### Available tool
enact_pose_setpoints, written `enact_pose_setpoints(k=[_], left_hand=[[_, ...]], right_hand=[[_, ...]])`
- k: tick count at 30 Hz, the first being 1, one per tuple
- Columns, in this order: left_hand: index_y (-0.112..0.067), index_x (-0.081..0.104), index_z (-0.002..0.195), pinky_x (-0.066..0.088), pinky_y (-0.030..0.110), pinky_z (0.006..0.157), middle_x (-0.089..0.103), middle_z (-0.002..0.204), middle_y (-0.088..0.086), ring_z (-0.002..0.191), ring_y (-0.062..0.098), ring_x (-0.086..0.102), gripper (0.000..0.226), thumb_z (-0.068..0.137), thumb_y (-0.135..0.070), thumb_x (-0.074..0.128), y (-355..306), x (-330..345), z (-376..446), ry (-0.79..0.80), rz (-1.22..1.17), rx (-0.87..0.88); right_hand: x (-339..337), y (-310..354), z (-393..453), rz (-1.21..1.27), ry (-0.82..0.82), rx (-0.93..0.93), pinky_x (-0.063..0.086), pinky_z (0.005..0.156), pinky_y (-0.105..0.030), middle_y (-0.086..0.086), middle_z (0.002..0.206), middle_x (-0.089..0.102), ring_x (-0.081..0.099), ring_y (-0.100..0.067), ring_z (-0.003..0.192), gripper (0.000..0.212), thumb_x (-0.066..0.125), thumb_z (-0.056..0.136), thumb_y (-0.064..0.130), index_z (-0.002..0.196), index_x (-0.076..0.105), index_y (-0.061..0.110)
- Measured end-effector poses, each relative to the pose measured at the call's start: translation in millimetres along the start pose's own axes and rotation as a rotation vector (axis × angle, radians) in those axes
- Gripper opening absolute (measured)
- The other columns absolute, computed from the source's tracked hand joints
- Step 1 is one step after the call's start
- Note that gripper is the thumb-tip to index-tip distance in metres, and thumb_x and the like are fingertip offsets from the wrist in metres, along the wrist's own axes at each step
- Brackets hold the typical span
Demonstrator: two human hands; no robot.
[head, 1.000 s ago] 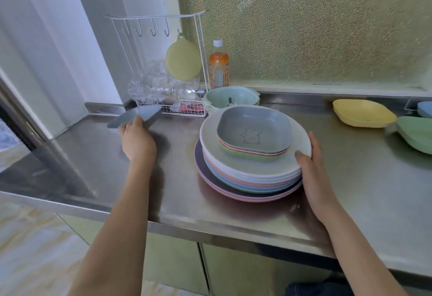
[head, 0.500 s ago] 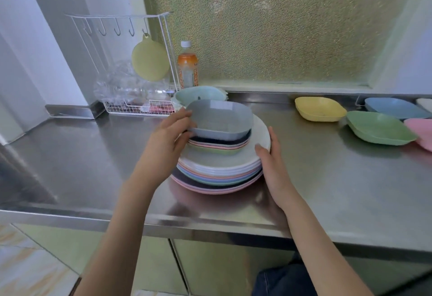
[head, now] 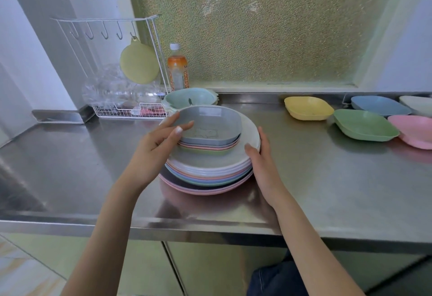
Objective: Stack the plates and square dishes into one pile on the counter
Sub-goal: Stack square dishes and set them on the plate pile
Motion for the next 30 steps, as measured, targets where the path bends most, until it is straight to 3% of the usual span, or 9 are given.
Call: enact_pose_setpoints(k=[3,5,8,11,15,20,25,28,30], left_hand=[[-0.036,0.056,0.126,0.031,-0.001,0.094,0.050,0.128,-0.032,0.120,-0.018,0.041,0.033,0.099,-0.038,0.037,24,-15,-5,-0.233,-0.143,-0.081],[-0.034,0.057,0.125,0.036,0.018,0.104,0.058,0.123,-0.025,0.114,-0.008,0.051,0.034,0.100,-0.037,0.033,50,-10,-6,-0.309,-0.274,-0.222],[-0.023,0.063,0.118,0.039,0.043,0.106,0.067,0.118,0.001,0.112,0.016,0.060,0.042,0.098,-0.040,0.031,81,10,-5,-0.332,-0.448,-0.394],[-0.022,0.065,0.114,0.040,0.046,0.105,0.067,0.117,0.004,0.112,0.019,0.060,0.044,0.095,-0.043,0.032,91,17,-1,-0.376,-0.432,-0.418],[-0.025,0.069,0.107,0.044,0.044,0.101,0.071,0.110,0.000,0.108,0.017,0.063,0.046,0.086,-0.051,0.037,84,44,12,-0.309,-0.456,-0.397],[-0.025,0.059,0.124,0.036,0.046,0.108,0.063,0.126,0.000,0.119,0.019,0.055,0.061,0.079,-0.060,0.037,69,91,34,-0.223,-0.412,-0.349],[-0.031,0.058,0.124,0.034,0.044,0.110,0.061,0.127,-0.003,0.120,0.016,0.053,0.069,0.073,-0.068,0.031,54,136,46,-0.163,-0.388,-0.401],[-0.026,0.058,0.124,0.033,0.043,0.109,0.060,0.127,-0.001,0.119,0.017,0.052,0.063,0.080,-0.062,0.030,43,161,50,-0.141,-0.377,-0.380],[-0.028,0.059,0.118,0.035,0.037,0.106,0.062,0.120,-0.006,0.117,0.016,0.053,0.044,0.092,-0.050,0.031,34,178,54,-0.122,-0.376,-0.341]], right_hand=[[0,0,0,-0.016,0.014,0.010,0.030,0.080,-0.008,0.062,0.102,0.033,0.036,0.036,0.095,0.066,0.048,0.083,0.048,0.141,0.018,0.049],[0,-1,0,-0.015,0.008,0.013,0.031,0.076,-0.006,0.066,0.094,0.031,0.033,0.041,0.088,0.064,0.047,0.084,0.046,0.141,0.018,0.048],[-1,-1,1,0.001,0.002,0.010,0.031,0.077,-0.006,0.062,0.100,0.028,0.032,0.041,0.090,0.061,0.048,0.089,0.041,0.142,0.018,0.048],[-4,0,0,0.027,-0.019,0.001,0.032,0.084,-0.009,0.053,0.111,0.034,0.039,0.028,0.102,0.060,0.048,0.089,0.039,0.141,0.019,0.049],[-29,-1,0,0.061,-0.166,0.011,0.036,0.089,-0.024,0.015,0.135,0.041,0.044,-0.007,0.117,0.064,0.041,0.081,0.042,0.142,0.021,0.045],[-80,-2,0,0.048,-0.297,-0.007,0.036,0.090,-0.026,0.011,0.140,0.041,0.043,-0.010,0.122,0.061,0.038,0.085,0.039,0.144,0.022,0.039],[-125,0,-2,0.032,-0.389,-0.007,0.038,0.093,-0.027,0.010,0.138,0.044,0.045,-0.009,0.120,0.063,0.037,0.082,0.038,0.144,0.027,0.035],[-152,0,-3,0.034,-0.434,0.006,0.039,0.097,-0.031,0.007,0.139,0.045,0.045,-0.011,0.122,0.063,0.038,0.081,0.037,0.143,0.030,0.033],[-169,0,-4,0.038,-0.466,0.015,0.040,0.097,-0.032,0.006,0.139,0.046,0.046,-0.012,0.122,0.063,0.038,0.080,0.036,0.143,0.032,0.032]])
Point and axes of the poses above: each hand's wrist, its own z-axis towards the middle knuckle, its own x-axis out of the palm, y = z × x, the point moved 7 cm from there along z, towards the middle knuckle
